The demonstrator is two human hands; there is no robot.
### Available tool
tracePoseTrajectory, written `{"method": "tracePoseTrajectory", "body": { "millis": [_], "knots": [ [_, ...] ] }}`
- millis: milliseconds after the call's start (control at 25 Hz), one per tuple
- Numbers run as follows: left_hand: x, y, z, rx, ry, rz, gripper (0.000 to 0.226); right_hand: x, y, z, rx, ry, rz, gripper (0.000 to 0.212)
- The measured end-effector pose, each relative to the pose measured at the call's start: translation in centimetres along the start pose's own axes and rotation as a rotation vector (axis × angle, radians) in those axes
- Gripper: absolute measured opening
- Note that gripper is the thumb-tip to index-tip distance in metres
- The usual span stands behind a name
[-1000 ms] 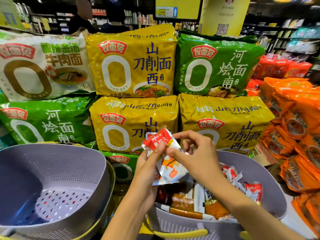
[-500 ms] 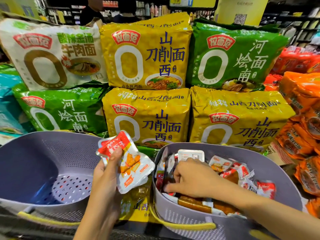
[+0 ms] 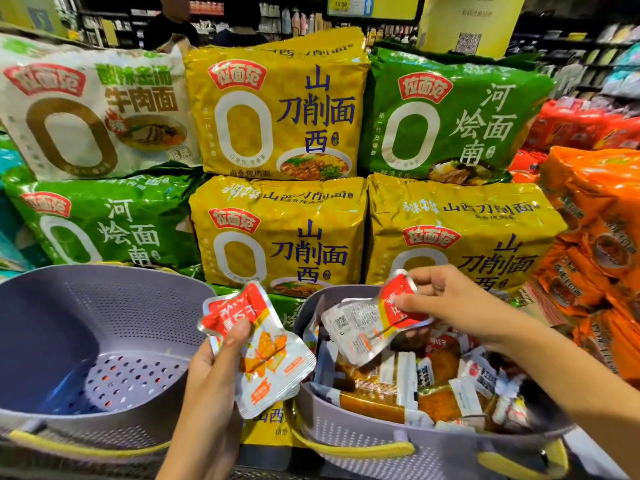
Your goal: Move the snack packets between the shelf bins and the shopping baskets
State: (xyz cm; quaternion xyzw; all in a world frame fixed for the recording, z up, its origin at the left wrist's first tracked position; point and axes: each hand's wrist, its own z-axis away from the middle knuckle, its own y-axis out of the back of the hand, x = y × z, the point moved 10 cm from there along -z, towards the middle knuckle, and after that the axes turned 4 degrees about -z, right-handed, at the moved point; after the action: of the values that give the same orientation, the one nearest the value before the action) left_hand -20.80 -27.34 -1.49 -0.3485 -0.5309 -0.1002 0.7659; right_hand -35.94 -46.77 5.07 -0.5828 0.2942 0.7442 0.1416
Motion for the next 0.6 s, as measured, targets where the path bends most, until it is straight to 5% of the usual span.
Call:
{"method": "tracePoseTrajectory", "body": {
  "millis": [120,240,400,560,600],
  "knots": [
    [-0.5,0.2,0.1,0.01,0.034,0.005,0.058,-1.3,1.5,0.2,0.003,0.156,0.057,0.014],
    [-0.5,0.8,0.2,0.061,0.026,-0.006,0.067,-2.9,1.4,0.7,-0.055,0.414,0.402,0.028],
    [-0.5,1.5,0.5,0.08,0.025,0.018,0.033,-0.6,-0.9,0.9,-0.251,0.523,0.966,0.041],
    [-0.4,1.8,0.6,0.111,0.021,-0.037,0.088,-0.1,-0.9,0.7,-0.321,0.455,0.975,0.046],
    [-0.5,2.0,0.5,0.117,0.028,-0.047,0.086,-0.7,-1.0,0.5,-0.298,0.438,0.865,0.043]
  ]
}}
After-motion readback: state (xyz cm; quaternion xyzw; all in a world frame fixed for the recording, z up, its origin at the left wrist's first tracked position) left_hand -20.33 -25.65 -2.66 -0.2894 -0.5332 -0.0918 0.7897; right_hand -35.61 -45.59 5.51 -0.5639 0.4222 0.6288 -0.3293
